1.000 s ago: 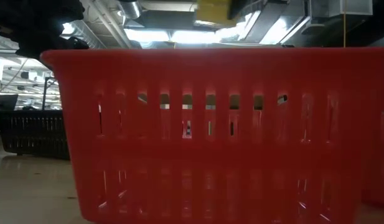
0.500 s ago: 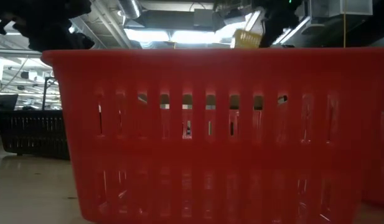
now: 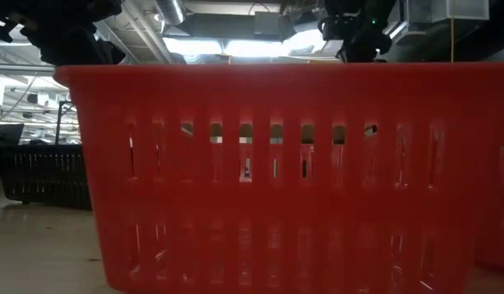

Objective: Stack baskets on shelf by color
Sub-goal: Stack the yellow basket on top of the yellow baskets on the shelf

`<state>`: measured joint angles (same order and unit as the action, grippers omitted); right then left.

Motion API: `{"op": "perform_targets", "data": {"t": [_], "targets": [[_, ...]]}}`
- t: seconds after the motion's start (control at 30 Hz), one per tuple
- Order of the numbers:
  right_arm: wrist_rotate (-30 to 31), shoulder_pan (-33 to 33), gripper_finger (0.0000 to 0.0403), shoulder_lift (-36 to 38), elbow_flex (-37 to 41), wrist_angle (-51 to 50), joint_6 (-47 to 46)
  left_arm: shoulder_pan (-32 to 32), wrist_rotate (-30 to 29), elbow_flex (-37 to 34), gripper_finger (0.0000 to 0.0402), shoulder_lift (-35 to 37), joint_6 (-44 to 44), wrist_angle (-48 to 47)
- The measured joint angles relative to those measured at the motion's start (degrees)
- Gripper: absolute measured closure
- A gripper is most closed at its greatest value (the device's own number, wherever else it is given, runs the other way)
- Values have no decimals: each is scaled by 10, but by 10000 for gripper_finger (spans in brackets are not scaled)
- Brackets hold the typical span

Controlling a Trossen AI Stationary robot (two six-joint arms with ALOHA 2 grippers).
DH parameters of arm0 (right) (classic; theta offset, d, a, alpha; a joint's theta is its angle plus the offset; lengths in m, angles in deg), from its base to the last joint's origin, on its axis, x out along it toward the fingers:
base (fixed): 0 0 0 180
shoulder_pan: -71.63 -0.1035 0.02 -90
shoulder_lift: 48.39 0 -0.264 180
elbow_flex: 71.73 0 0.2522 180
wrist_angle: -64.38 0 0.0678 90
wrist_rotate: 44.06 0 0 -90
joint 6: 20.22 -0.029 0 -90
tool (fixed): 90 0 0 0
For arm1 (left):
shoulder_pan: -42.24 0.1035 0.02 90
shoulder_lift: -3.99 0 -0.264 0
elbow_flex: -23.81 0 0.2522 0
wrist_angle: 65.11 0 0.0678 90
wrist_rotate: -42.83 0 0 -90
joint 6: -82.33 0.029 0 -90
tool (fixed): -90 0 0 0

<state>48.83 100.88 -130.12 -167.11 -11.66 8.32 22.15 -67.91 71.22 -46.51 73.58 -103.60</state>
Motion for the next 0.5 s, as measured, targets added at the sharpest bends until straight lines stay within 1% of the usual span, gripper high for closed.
{"op": "perform_targets", "data": {"t": [0.13, 0.23, 0.5], "targets": [[3, 0, 402, -2, 0, 0, -13, 0, 0, 0, 401, 0, 1, 0], [10, 0, 394, -2, 0, -2, -14, 0, 0, 0, 401, 0, 2, 0], [16, 0, 340, -2, 0, -3, -13, 0, 0, 0, 401, 0, 2, 0]]}}
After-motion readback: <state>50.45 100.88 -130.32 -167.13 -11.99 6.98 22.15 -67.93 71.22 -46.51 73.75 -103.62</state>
